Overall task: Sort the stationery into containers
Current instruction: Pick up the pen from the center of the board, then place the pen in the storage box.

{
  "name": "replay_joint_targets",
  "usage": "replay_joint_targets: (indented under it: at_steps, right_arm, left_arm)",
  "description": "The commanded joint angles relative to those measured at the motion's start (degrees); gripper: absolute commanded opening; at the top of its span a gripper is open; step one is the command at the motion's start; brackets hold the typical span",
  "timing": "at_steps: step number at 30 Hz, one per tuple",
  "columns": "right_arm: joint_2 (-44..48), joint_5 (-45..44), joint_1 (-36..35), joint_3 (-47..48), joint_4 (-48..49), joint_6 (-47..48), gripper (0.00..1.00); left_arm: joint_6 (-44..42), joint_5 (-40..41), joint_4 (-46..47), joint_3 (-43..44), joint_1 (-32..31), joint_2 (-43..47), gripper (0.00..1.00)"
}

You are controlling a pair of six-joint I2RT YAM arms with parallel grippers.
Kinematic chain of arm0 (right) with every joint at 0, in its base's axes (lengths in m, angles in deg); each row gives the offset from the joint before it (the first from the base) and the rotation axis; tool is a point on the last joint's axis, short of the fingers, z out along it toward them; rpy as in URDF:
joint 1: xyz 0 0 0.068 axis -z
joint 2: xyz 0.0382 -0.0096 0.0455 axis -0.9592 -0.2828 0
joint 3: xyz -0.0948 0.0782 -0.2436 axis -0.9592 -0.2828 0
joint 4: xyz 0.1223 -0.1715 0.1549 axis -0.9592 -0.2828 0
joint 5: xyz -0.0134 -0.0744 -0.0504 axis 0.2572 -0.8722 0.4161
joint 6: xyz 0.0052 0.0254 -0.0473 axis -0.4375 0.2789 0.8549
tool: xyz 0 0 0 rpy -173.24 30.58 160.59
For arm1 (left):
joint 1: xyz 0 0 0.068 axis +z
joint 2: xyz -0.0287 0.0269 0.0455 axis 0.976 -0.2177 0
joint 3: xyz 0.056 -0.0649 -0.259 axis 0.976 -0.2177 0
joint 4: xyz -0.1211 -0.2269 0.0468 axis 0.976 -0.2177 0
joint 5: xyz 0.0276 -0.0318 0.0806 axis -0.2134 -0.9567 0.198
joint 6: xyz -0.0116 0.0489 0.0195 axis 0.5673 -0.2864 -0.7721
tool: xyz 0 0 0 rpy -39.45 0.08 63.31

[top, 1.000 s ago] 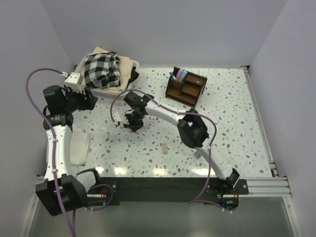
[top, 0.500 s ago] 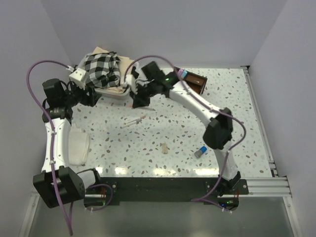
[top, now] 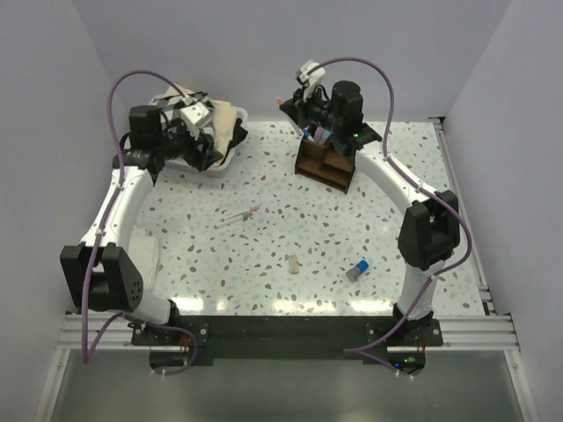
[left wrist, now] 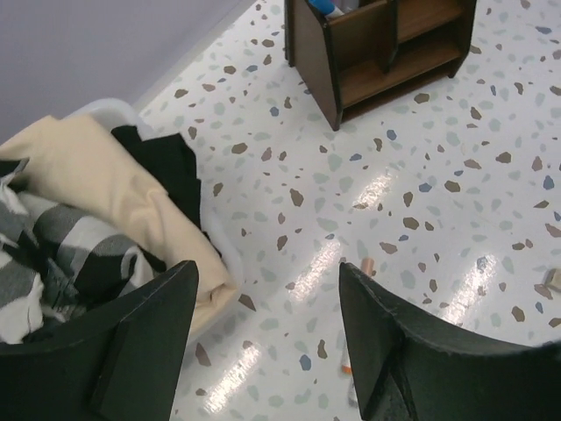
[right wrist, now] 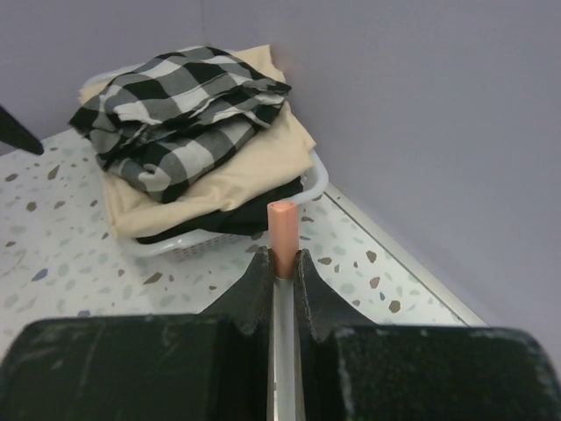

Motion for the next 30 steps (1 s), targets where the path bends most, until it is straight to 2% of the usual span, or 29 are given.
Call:
replay_joint_targets:
  at_steps: [1, 5, 12, 22, 30]
  right_arm:
    - [-0.3, -7.2, 1.7, -2.6, 19.8, -4.0, 0.0]
    - [-2.2, -7.8, 3.1, -3.3, 23.2, -3.6, 0.0]
    - [-5.7, -7.1, 5.9, -3.7, 24.2, -4.1, 0.0]
    - [-8.2, -6.0, 7.5, -7.9, 25.4, -2.8, 0.0]
    - [-10.2, -5.2, 8.0, -9.8, 25.1, -1.4, 0.0]
  left_arm:
    - [-5.6, 3.0, -4.0, 7.4, -6.2, -3.4, 0.7]
    - [-6.6, 4.2, -7.3, 13.0, -9.3, -8.3, 0.71]
    - [-6.2, 5.4, -9.7, 20.0, -10.8, -15.6, 0.71]
    - [-6.2, 7.6, -10.2, 25.1, -13.6, -21.0, 0.71]
    - [-6.7, 9.4, -10.9, 24.9, -14.5, -21.4, 0.71]
